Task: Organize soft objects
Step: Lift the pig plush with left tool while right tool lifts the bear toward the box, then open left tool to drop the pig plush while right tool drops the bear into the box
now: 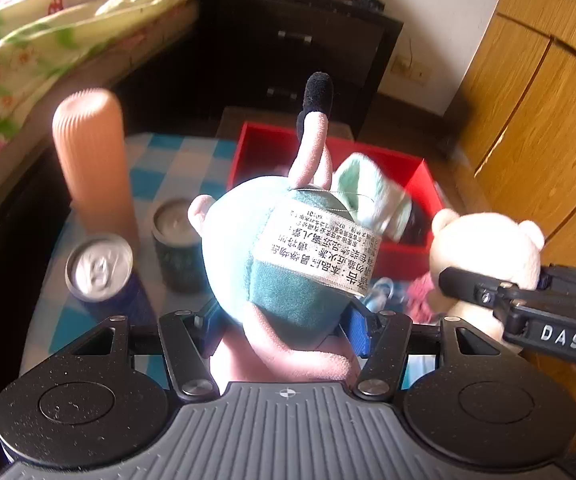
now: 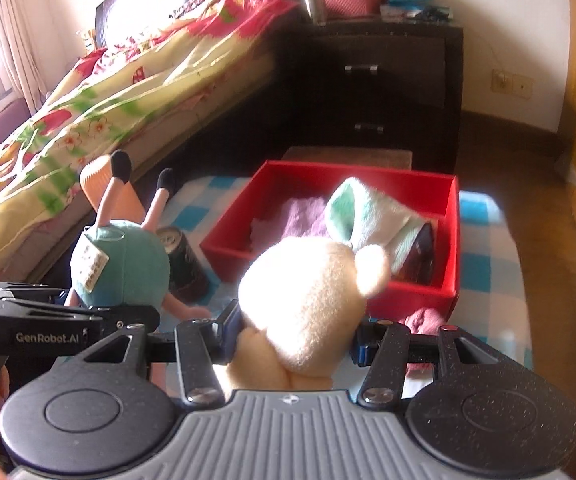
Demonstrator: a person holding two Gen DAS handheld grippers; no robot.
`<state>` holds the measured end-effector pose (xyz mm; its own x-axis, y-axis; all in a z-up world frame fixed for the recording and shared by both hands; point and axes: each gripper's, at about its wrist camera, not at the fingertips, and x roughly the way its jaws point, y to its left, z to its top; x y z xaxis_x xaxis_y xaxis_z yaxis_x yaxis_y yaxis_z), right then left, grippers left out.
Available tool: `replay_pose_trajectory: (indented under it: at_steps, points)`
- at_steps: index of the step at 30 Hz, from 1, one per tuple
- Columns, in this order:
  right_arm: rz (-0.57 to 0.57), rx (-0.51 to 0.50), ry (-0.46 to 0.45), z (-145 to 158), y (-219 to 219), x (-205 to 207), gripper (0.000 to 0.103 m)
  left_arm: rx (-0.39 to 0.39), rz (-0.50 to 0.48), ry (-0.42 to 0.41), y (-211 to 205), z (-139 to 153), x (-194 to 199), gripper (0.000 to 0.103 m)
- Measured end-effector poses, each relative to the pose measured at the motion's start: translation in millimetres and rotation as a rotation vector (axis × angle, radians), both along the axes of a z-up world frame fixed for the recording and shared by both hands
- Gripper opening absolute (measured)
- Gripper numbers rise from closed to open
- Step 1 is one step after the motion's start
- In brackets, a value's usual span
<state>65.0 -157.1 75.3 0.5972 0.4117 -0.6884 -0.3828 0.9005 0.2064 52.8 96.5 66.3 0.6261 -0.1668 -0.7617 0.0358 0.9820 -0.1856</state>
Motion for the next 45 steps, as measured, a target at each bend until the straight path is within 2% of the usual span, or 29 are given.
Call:
replay_pose_trajectory:
  at_steps: [8,23,31,35,41,45]
  points:
    - [-0.03,0.011,-0.051,16.9,-6.1,14.5,0.029,-0.038,0.01,-0.073,-7.6,20.5,20.0,0.06]
    - [-0.096,0.007,-0.107,35.0,-10.4,73.8,0.029,-0.034,0.024,-0.123,-17.4,34.2,79.6,0.06]
    - [-0.15,0.084,-0.114,53.5,-32.9,87.2,0.029,-0.097,0.019,-0.175,-17.1,57.6,86.2,0.06]
    - [-0.161,0.074,-0.128,59.4,-35.2,89.4,0.03,-0.075,0.024,-0.163,-22.6,52.8,91.3,0.061]
    - [-0.178,0.048,-0.08,43.4,-32.3,110.1,0.03,-0.088,0.042,-0.13,-23.2,36.5,111.8,0.061]
    - [-0.183,0.042,-0.08,37.8,-29.3,125.4,0.03,-0.061,0.058,-0.13,-28.4,33.0,127.9,0.061]
